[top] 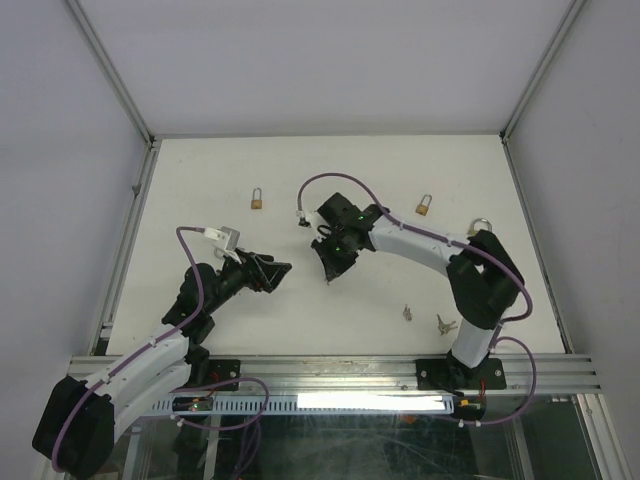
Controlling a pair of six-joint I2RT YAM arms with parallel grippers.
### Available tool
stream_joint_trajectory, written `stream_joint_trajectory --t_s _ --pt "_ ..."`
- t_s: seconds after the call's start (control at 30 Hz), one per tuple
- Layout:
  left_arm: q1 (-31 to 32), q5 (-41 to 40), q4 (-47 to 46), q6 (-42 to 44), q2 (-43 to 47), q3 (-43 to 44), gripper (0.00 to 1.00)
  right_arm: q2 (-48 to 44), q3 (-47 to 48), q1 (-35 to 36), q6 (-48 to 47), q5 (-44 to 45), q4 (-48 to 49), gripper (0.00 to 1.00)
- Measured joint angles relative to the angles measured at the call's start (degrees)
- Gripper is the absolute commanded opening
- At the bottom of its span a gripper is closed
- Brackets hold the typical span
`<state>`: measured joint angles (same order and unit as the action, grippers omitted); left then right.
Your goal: Unlock with the key
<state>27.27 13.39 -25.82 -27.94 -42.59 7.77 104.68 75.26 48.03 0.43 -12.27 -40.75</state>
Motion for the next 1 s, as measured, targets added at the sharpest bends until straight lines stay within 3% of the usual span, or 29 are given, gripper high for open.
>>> stream_joint_trajectory --t_s 0.27,0.4,0.57,0.9,1.0 --pt "0.0 5.7 -2.6 2.1 -0.4 0.0 0.6 -13.7 -5.0 -6.2 -1.0 -18.7 6.3 0.0" --pt "0.0 15.7 -4.2 9.1 -1.2 1.9 0.57 -17.9 -5.0 -7.8 -1.2 -27.0 8.9 0.0" --pt "0.0 24.6 -4.4 19.1 -3.1 7.3 0.45 -21.9 -5.1 -7.8 0.2 -34.5 12.5 0.0" --pt "1.5 32.0 -3.8 28.9 -5.5 14.1 0.46 -25.8 -5.7 -7.8 3.1 -39.3 18.1 0.0" --pt "2.0 33.6 -3.2 29.6 -5.6 14.4 0.41 -25.8 -5.9 -7.8 3.5 -39.3 18.4 0.0"
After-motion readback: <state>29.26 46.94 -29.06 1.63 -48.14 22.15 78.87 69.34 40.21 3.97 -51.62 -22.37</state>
